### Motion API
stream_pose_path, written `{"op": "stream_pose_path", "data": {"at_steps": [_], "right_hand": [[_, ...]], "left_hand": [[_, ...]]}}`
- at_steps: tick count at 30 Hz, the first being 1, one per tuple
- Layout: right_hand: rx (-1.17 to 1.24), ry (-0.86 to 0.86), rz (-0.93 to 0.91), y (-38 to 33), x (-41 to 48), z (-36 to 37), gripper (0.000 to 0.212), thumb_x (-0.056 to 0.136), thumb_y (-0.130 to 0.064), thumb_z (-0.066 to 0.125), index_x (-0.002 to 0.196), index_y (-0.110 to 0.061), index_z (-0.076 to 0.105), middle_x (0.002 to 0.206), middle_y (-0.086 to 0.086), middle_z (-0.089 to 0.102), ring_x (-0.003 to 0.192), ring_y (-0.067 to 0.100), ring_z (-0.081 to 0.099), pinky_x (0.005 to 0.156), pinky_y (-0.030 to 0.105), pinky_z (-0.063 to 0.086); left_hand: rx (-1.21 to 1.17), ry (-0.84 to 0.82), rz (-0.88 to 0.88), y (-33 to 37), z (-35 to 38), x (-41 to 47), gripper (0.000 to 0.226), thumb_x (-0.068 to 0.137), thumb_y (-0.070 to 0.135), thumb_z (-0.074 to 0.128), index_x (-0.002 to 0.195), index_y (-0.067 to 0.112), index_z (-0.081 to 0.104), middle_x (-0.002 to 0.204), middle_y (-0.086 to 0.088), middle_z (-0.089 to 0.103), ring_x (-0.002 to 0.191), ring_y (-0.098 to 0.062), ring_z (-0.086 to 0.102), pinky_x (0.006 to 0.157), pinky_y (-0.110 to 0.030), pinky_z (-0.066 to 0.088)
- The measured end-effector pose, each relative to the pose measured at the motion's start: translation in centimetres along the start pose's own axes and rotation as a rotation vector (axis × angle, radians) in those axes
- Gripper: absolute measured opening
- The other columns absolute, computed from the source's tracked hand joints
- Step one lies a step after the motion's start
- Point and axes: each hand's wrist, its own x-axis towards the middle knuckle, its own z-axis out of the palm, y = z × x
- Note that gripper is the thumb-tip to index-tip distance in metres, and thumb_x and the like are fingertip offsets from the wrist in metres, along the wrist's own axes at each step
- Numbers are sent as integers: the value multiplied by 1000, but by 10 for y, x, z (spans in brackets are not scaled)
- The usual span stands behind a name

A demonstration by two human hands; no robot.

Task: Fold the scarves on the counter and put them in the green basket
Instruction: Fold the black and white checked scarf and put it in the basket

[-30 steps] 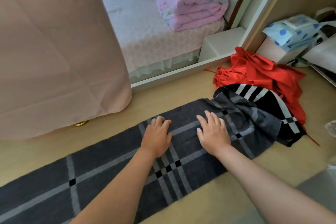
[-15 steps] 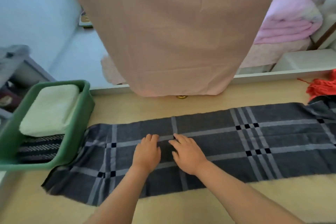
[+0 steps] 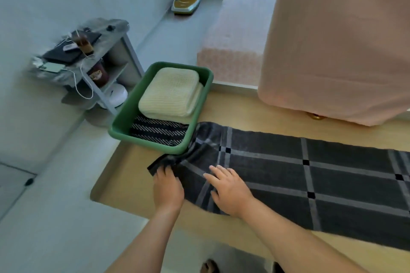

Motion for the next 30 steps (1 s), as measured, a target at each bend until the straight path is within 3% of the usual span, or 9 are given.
{"op": "stream_pose_path", "data": {"at_steps": [3,8,12,15,19,21,24,27,30], "right_hand": [[-117,-78,31,-8,6,7,59,101,-34,41,156,-28,22,163,8,20,150,29,13,122,48,9],[-99,-76,71,-13,4,8,55,98,-34,44,152,-30,34,161,4,25,149,27,15,122,46,10],[244,115,186,-17,4,-7,44,97,-31,51,141,-32,50,138,-10,54,131,13,44,113,37,33],[829,142,440,-17,4,-35,30,100,-33,52,128,-30,60,109,-11,67,96,12,65,90,38,55],[1230,134,650,2,-13,-79,24,100,-42,52,123,-36,57,105,0,69,84,22,70,65,32,55],[1249,196,696,21,-31,-98,20,100,-39,54,115,-33,65,102,0,71,88,21,70,67,32,55],[1223,288,774,59,-63,-113,19,101,-26,54,113,-29,69,101,0,73,94,22,69,74,33,55],[1235,372,830,97,-99,-119,21,102,-22,52,111,-29,69,105,-1,71,98,21,68,82,37,58],[1240,542,947,135,-131,-112,22,102,-17,49,108,-25,68,107,3,70,95,20,67,79,36,57]], "left_hand": [[68,-108,-59,-18,-2,16,62,99,28,50,152,9,24,156,-11,27,137,-31,34,102,-41,42],[325,-182,51,-17,-5,18,36,95,26,48,130,22,52,125,-5,56,113,-26,51,88,-36,38],[19,-103,87,7,-13,3,18,86,29,48,100,22,57,102,-5,58,95,-30,54,76,-37,41],[-259,-150,203,45,-22,-8,10,87,25,50,79,25,43,83,2,50,74,-22,51,59,-33,36],[-402,-295,447,103,-30,-14,7,87,24,56,84,29,51,91,7,51,81,-14,53,68,-29,45],[-398,-353,543,130,-30,-19,3,89,27,58,90,30,59,91,11,54,81,-9,55,70,-26,47],[-392,-391,638,166,-26,-36,20,90,32,62,109,32,66,102,15,61,90,-3,58,80,-27,52],[-411,-438,691,196,-19,-62,31,90,34,63,121,32,63,117,17,61,104,0,58,90,-24,50],[-372,-452,654,215,-2,-80,31,95,27,56,125,29,58,119,13,58,108,-5,55,91,-22,46]]}}
